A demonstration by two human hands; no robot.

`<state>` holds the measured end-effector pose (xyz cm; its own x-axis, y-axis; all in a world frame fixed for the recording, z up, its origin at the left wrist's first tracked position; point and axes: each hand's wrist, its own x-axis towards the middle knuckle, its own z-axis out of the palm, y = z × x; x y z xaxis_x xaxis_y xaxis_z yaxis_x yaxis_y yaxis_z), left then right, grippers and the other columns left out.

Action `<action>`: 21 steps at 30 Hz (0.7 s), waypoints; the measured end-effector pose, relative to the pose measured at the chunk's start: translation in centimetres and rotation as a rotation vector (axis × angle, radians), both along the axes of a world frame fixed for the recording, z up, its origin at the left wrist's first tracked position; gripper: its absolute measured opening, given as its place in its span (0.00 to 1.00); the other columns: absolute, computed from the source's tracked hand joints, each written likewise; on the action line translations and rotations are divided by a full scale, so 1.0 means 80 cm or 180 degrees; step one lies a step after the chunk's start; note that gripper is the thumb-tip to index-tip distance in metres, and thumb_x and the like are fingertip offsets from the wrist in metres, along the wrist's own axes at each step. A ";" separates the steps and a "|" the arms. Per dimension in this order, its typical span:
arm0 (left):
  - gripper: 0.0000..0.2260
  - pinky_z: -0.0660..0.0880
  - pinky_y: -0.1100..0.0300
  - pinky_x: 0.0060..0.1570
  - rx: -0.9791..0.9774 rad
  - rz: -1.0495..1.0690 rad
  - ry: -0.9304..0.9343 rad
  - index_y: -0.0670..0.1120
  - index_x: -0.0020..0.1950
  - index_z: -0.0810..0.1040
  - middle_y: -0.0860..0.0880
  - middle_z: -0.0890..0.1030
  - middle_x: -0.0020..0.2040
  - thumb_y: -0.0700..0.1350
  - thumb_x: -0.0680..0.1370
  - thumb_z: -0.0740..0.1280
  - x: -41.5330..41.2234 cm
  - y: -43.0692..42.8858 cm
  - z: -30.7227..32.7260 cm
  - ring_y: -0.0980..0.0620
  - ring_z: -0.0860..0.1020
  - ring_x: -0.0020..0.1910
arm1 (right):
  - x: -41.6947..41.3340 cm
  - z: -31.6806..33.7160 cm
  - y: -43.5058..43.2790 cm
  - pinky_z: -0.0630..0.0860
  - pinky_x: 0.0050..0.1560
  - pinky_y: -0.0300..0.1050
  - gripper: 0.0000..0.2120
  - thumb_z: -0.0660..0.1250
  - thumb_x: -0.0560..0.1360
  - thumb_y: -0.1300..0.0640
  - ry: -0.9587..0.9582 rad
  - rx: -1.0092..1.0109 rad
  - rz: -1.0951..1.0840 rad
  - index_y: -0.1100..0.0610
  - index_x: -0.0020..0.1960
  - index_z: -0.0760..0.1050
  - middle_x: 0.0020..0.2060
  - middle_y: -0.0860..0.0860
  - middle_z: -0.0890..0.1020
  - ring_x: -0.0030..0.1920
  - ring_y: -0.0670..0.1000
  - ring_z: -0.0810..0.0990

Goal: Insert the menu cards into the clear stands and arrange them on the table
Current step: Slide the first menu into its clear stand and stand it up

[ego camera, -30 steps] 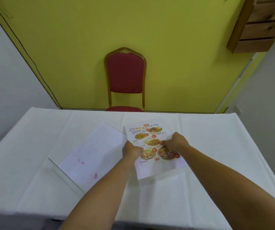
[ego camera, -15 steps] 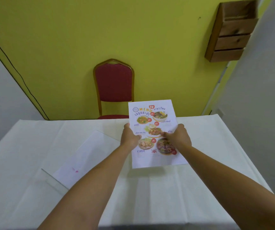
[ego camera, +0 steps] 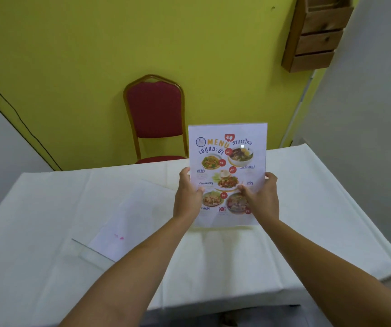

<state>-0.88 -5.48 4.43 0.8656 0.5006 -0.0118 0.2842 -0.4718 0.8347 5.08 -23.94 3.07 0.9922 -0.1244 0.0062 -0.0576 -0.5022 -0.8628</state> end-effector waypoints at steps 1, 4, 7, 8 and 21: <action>0.26 0.80 0.46 0.50 0.0034 -0.0022 0.0002 0.54 0.69 0.57 0.49 0.77 0.63 0.39 0.77 0.67 -0.001 0.002 0.001 0.45 0.80 0.57 | -0.005 -0.001 0.002 0.80 0.46 0.52 0.35 0.76 0.67 0.45 -0.0024 0.0034 -0.0038 0.54 0.65 0.62 0.59 0.53 0.76 0.56 0.54 0.80; 0.26 0.81 0.49 0.47 0.0170 -0.0132 0.0048 0.55 0.66 0.56 0.48 0.78 0.64 0.40 0.77 0.67 -0.005 0.012 0.000 0.45 0.80 0.55 | -0.020 -0.005 0.011 0.81 0.45 0.53 0.34 0.76 0.68 0.45 -0.0062 0.0082 -0.0119 0.53 0.65 0.61 0.59 0.52 0.74 0.55 0.53 0.80; 0.25 0.81 0.52 0.44 0.0287 -0.0216 0.0122 0.51 0.68 0.56 0.47 0.78 0.63 0.42 0.78 0.68 -0.017 0.016 -0.002 0.46 0.81 0.54 | -0.031 -0.011 0.012 0.82 0.46 0.56 0.34 0.75 0.68 0.44 -0.0059 0.0040 -0.0151 0.49 0.65 0.59 0.60 0.51 0.74 0.55 0.53 0.80; 0.26 0.81 0.52 0.45 0.0301 -0.0225 0.0143 0.51 0.68 0.56 0.46 0.78 0.63 0.42 0.78 0.68 -0.021 0.015 -0.003 0.46 0.81 0.54 | -0.035 -0.014 0.011 0.82 0.45 0.55 0.34 0.75 0.68 0.44 -0.0041 0.0032 -0.0154 0.49 0.65 0.59 0.60 0.51 0.74 0.55 0.52 0.80; 0.32 0.75 0.62 0.39 0.0446 -0.0462 0.0215 0.53 0.78 0.46 0.49 0.73 0.68 0.39 0.81 0.61 -0.056 0.007 -0.020 0.51 0.77 0.55 | -0.061 -0.024 0.021 0.83 0.44 0.50 0.31 0.73 0.72 0.51 -0.0010 0.0283 -0.0426 0.48 0.68 0.59 0.61 0.50 0.75 0.55 0.52 0.80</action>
